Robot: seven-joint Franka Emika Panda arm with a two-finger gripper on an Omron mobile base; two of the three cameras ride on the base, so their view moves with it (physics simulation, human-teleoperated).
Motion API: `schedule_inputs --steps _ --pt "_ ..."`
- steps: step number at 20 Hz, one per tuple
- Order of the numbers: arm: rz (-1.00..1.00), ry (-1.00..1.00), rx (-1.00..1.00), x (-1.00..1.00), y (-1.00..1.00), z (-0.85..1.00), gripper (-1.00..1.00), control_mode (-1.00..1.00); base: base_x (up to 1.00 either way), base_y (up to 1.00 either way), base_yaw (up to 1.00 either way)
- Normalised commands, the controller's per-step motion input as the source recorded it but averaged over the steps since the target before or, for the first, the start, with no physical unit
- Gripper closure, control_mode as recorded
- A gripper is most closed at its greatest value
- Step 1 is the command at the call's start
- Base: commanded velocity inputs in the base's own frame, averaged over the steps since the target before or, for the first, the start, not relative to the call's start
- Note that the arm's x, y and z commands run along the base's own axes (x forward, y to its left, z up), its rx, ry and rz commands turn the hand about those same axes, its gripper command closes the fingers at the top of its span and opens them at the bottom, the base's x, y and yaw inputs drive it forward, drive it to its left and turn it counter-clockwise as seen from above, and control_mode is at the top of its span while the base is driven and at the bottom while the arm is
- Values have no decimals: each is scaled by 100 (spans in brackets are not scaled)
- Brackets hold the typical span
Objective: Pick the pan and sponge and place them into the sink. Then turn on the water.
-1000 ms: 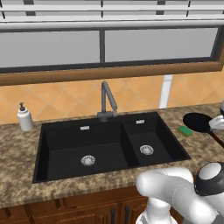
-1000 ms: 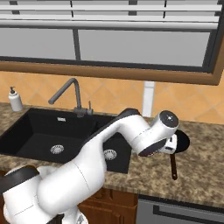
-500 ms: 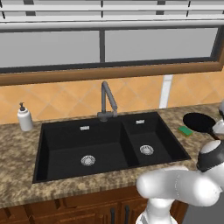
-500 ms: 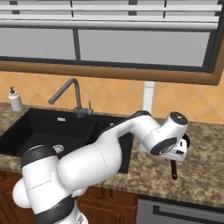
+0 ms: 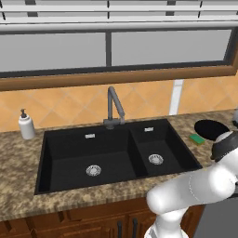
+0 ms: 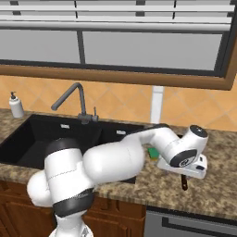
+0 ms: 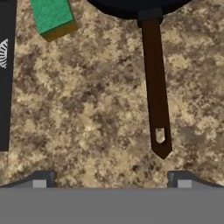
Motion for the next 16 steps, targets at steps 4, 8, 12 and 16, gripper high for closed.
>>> schedule_inputs --steps 4,8,12,16 --pt "4 1 0 27 -17 -25 -100 -100 0 0 0" --pt "5 1 0 25 -19 -24 -100 -100 0 0 0" --pt "5 5 -3 24 -11 -32 -100 -100 0 0 0" --pt "4 5 -5 25 -8 -33 -100 -100 0 0 0"
